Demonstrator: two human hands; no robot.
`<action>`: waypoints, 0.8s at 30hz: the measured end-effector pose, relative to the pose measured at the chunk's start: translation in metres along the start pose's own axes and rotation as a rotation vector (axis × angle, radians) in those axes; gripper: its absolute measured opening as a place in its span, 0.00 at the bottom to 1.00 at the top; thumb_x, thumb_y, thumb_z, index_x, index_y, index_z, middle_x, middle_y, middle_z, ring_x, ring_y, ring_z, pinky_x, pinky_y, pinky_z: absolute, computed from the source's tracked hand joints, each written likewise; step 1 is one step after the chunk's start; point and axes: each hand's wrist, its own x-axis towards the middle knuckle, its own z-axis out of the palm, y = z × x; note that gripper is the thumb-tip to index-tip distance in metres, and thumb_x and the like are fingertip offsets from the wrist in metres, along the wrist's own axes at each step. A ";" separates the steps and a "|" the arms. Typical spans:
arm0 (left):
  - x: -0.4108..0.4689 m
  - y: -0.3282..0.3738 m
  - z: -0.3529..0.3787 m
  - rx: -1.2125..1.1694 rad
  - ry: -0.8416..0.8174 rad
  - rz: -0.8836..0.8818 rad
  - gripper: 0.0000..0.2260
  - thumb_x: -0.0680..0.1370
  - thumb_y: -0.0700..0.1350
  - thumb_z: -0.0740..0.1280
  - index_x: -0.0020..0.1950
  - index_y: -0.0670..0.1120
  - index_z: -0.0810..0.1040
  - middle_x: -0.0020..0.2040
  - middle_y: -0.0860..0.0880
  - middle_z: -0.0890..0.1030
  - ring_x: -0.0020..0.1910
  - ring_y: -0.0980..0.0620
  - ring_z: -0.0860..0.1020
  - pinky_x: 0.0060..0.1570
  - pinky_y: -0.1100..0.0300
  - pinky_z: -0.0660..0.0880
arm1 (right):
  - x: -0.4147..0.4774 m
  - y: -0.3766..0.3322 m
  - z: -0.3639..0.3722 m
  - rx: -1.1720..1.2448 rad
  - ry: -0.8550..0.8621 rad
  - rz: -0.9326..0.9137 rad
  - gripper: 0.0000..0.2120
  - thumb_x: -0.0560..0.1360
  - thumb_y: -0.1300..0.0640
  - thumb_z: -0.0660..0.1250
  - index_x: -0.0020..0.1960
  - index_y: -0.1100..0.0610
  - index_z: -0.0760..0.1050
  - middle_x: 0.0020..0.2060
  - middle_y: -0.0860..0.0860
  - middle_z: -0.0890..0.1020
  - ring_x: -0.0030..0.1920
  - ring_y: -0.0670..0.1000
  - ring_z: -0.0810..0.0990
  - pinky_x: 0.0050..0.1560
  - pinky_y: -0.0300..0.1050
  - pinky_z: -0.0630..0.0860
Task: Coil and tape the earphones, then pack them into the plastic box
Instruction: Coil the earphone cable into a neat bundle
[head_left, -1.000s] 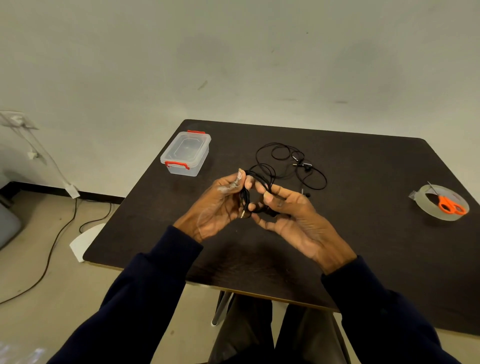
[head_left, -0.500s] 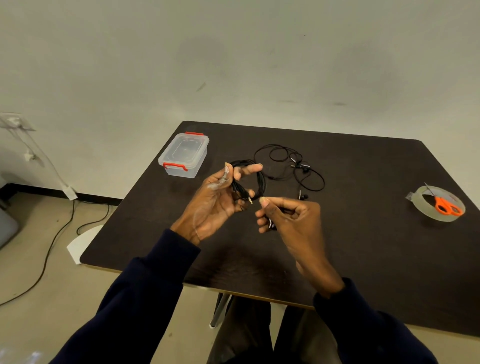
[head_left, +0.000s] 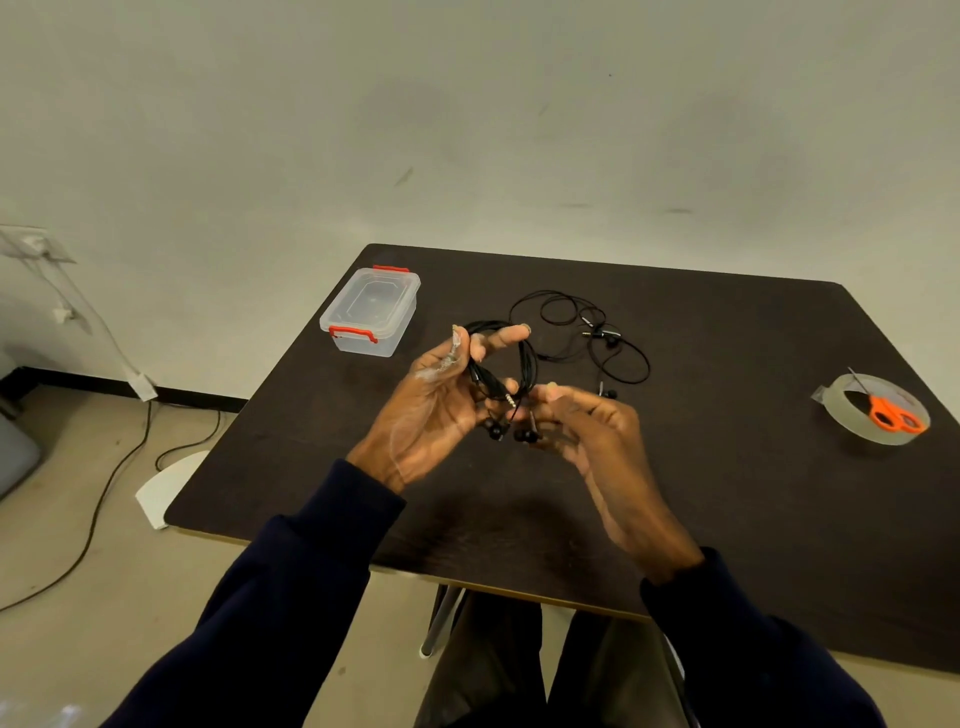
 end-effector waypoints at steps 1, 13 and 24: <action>-0.001 0.001 0.002 0.023 0.009 -0.003 0.16 0.86 0.51 0.55 0.44 0.46 0.76 0.72 0.42 0.77 0.45 0.47 0.83 0.48 0.48 0.78 | 0.000 0.001 -0.001 -0.076 0.036 -0.064 0.09 0.82 0.59 0.65 0.57 0.56 0.83 0.50 0.54 0.88 0.53 0.51 0.86 0.55 0.48 0.82; 0.000 -0.001 0.011 0.298 0.090 0.019 0.15 0.88 0.48 0.53 0.47 0.44 0.73 0.71 0.43 0.78 0.53 0.43 0.85 0.52 0.48 0.81 | 0.000 0.006 0.006 -0.806 0.151 -0.771 0.12 0.74 0.61 0.77 0.56 0.61 0.83 0.48 0.52 0.84 0.46 0.45 0.83 0.46 0.38 0.81; 0.004 -0.005 0.032 0.149 0.057 0.012 0.14 0.88 0.49 0.52 0.48 0.45 0.72 0.73 0.44 0.77 0.70 0.38 0.77 0.45 0.51 0.79 | -0.014 0.026 0.048 0.217 0.406 -0.042 0.06 0.74 0.64 0.75 0.51 0.59 0.84 0.43 0.55 0.88 0.45 0.55 0.87 0.38 0.45 0.83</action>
